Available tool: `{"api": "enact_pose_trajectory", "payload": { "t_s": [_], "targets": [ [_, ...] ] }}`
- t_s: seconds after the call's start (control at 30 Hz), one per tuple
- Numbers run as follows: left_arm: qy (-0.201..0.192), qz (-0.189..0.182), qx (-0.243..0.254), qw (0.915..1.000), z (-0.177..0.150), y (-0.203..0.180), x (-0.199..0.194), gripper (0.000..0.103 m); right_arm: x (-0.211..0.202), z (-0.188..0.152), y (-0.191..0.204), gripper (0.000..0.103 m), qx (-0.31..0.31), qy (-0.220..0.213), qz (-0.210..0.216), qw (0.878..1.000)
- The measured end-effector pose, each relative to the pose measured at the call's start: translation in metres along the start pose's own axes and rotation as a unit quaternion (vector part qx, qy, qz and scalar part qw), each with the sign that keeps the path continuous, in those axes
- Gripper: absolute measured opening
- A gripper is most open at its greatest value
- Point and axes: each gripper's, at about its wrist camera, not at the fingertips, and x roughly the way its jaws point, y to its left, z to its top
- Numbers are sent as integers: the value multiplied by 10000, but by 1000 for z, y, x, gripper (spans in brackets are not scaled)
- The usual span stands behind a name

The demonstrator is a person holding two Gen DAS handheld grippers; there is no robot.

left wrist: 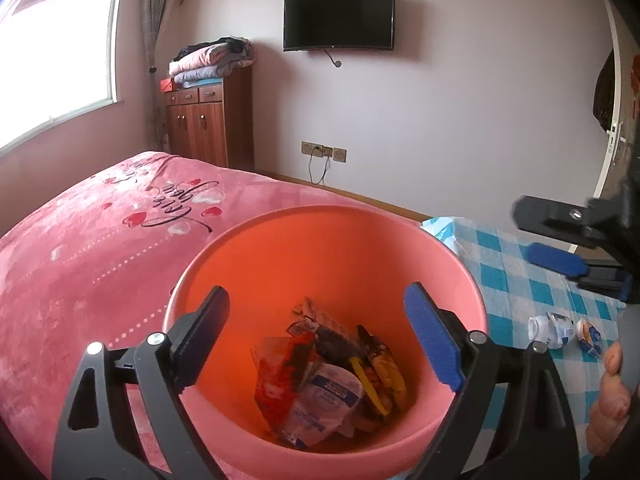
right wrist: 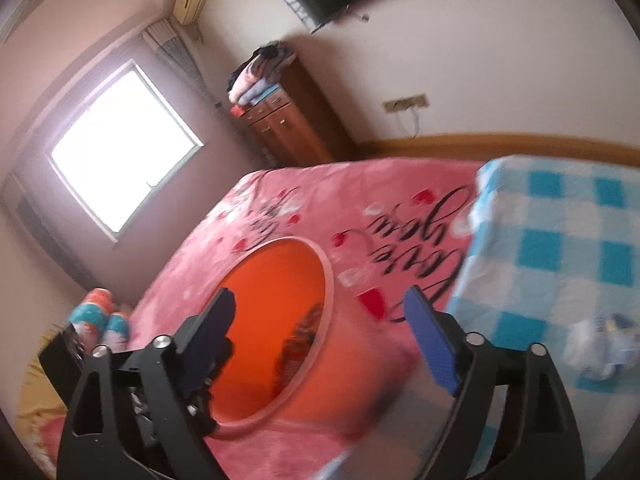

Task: Collect trash
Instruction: 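Carry the red wrapper and Coffeemix stick over the bucket and open both tools, then return both tools to the table toward the bottle and tissue pack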

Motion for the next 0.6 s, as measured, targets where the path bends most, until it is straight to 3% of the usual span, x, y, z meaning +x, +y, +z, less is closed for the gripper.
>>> {"api": "enact_pose_trajectory", "payload": {
  "t_s": [0.3, 0.6],
  "targets": [
    [-64, -58, 178, 9998, -3, -20, -11, 95, -34, -31, -14, 90, -505, -356, -901, 9940],
    [-101, -179, 373, 9991, -3, -44, -25, 95, -60, -47, -32, 94, -633, -673, -1419, 9856]
  ]
}}
